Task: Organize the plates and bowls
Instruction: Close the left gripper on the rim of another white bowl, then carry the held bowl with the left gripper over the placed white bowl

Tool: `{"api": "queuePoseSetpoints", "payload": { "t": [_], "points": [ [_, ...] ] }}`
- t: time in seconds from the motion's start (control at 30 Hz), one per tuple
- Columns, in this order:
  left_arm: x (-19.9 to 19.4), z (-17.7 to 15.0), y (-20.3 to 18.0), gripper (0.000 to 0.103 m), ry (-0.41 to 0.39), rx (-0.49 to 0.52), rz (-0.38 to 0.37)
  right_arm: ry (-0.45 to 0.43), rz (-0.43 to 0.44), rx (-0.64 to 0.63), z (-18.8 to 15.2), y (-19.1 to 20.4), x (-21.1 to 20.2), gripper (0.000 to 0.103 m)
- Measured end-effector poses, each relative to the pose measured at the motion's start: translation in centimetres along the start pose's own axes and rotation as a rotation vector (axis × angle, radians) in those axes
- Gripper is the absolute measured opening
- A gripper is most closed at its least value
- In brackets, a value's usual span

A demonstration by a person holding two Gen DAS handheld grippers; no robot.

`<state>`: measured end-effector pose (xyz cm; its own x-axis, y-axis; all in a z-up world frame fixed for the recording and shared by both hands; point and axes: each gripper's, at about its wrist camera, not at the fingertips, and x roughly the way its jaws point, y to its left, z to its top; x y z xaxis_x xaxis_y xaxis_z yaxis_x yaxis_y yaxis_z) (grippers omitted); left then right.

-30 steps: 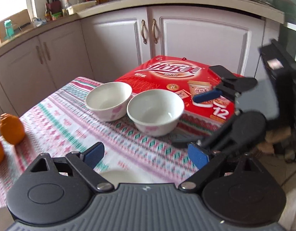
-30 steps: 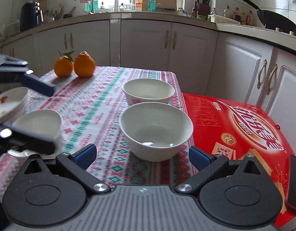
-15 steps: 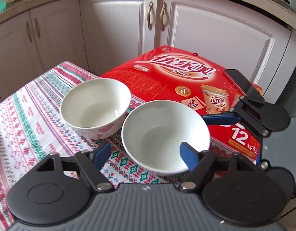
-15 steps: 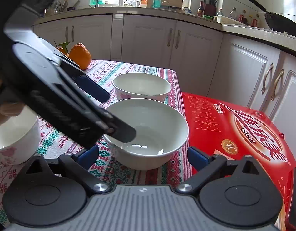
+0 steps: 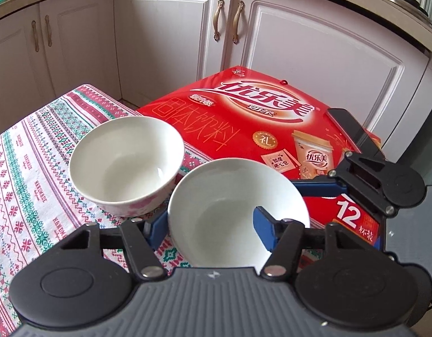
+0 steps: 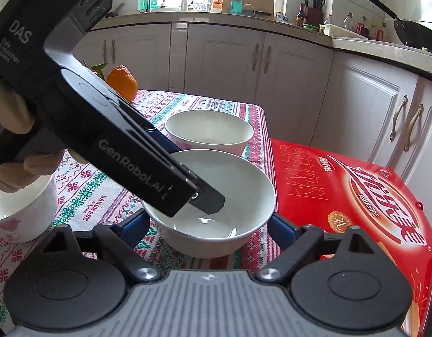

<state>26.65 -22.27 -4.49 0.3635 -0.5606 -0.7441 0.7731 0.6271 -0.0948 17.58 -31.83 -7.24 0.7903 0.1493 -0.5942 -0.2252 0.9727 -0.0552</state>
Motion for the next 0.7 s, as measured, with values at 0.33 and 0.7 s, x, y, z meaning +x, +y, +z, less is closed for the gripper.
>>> {"api": "queuePoseSetpoints", "payload": {
  "t": [0.33,0.7],
  "points": [
    [0.3,0.1,0.3,0.060,0.008,-0.002,-0.008,0.009,0.009,-0.005,0.0,-0.2,0.4,0.092],
    [-0.7,-0.5,0.0,0.059,0.016,0.002,-0.004,0.016,0.027,0.018,0.3,0.2,-0.5,0.092]
  ]
}}
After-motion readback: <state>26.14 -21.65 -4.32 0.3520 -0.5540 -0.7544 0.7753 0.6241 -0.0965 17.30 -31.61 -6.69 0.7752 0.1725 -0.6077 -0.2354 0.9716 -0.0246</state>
